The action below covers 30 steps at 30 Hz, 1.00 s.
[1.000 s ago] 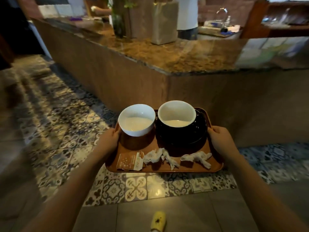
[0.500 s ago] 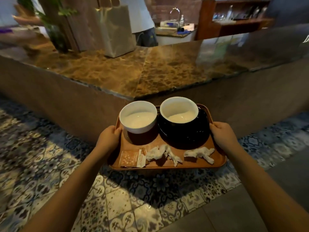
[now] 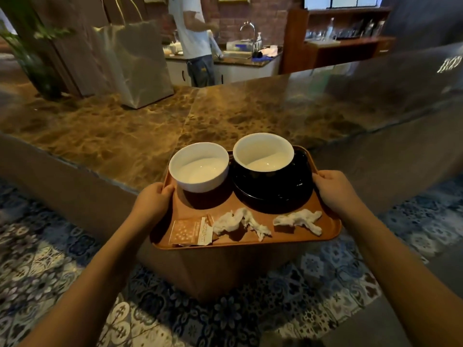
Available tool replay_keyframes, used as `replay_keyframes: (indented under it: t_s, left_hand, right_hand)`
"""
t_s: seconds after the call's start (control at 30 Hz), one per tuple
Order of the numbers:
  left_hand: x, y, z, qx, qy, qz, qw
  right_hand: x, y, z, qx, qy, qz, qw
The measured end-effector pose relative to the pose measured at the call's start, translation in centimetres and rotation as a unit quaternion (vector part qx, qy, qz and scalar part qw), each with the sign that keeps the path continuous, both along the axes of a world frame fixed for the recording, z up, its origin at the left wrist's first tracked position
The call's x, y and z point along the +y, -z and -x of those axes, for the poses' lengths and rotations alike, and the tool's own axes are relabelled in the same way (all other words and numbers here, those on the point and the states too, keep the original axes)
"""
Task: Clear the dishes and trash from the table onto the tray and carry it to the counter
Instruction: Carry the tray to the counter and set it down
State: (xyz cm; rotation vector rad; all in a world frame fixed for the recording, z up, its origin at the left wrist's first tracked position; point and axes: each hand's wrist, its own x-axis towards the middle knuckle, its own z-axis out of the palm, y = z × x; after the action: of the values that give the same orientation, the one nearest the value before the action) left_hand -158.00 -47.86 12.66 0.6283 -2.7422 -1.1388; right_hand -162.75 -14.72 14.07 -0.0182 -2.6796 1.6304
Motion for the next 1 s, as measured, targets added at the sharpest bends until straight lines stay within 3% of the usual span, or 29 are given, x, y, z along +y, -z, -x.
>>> replay_keyframes:
  t_s: [0.27, 0.5, 1.0]
  left_hand:
    - [1.7, -1.9, 10.3, 0.016, -0.037, 0.048, 0.998]
    - [1.6, -1.5, 17.6, -0.022, -0.067, 0.072, 0.995]
    - [-3.1, -0.1, 34.9, -0.020, -0.060, 0.162, 0.985]
  right_hand:
    - [1.5, -2.3, 11.9, 0.024, -0.018, -0.032, 0.999]
    - [0.7, -1.5, 20.7, 0.008, -0.039, -0.047, 0.998]
    - [-4.3, -0.1, 39.3, -0.006, -0.021, -0.136, 0.991]
